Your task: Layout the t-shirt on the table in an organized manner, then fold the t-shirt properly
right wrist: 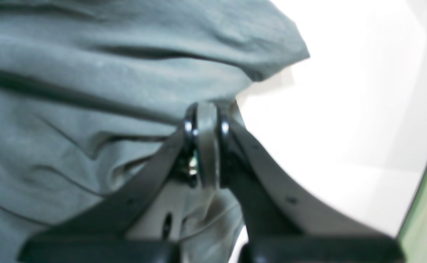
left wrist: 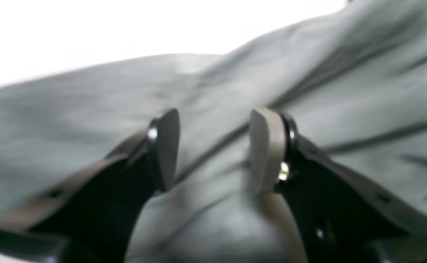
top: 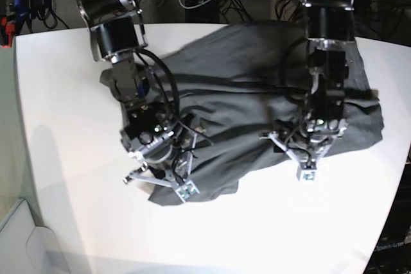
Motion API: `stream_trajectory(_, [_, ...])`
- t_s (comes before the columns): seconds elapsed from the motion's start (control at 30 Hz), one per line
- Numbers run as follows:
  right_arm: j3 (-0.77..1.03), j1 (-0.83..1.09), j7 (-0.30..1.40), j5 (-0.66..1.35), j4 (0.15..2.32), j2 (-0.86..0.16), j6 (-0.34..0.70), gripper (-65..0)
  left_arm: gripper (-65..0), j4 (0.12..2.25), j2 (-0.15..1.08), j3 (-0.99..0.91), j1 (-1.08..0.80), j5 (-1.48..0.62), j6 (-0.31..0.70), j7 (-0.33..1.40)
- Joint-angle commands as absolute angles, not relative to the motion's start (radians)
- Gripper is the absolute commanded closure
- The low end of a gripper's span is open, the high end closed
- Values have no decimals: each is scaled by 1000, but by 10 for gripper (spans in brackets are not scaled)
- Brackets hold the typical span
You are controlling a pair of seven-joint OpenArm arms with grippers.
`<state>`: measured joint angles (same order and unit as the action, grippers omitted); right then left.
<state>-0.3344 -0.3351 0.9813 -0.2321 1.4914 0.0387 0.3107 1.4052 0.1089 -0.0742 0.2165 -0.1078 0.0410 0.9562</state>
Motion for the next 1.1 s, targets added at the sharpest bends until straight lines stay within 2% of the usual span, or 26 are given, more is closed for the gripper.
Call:
stream_trajectory(0.0, [-334, -364, 961, -237, 1509, 44, 311, 0, -309, 1372, 97, -74, 255, -111, 41, 937])
stream_trajectory(0.17, [-335, -409, 958, -234, 1508, 45, 311, 0, -308, 1156, 67, -73, 320, -111, 41, 825])
stream_trajectory(0.3, [-335, -461, 957, -232, 1503, 47, 312, 0, -308, 1086, 67, -73, 328, -111, 41, 802])
stream_trajectory(0.43, [-335, -527, 955, -231, 1484, 70, 312, 0, -308, 1095, 77, -73, 303, -111, 41, 819])
stream_trajectory(0.57, [-335, -608, 949, -231, 1365, 125, 312, 0, -308, 1112, 77, -73, 257, -111, 41, 869])
stream_trajectory(0.63, [-335, -627, 903, -231, 1294, 154, 312, 0, -308, 1139, 77, -71, 226, -111, 41, 880])
stream_trajectory(0.9, [-349, -633, 685, -232, 1036, 157, 312, 0, -308, 1268, 111, 19, 131, -113, 41, 894])
stream_trajectory(1.07, [-380, -671, 599, -232, 914, 157, 309, -73, -308, 1268, 122, 58, 110, -113, 41, 894])
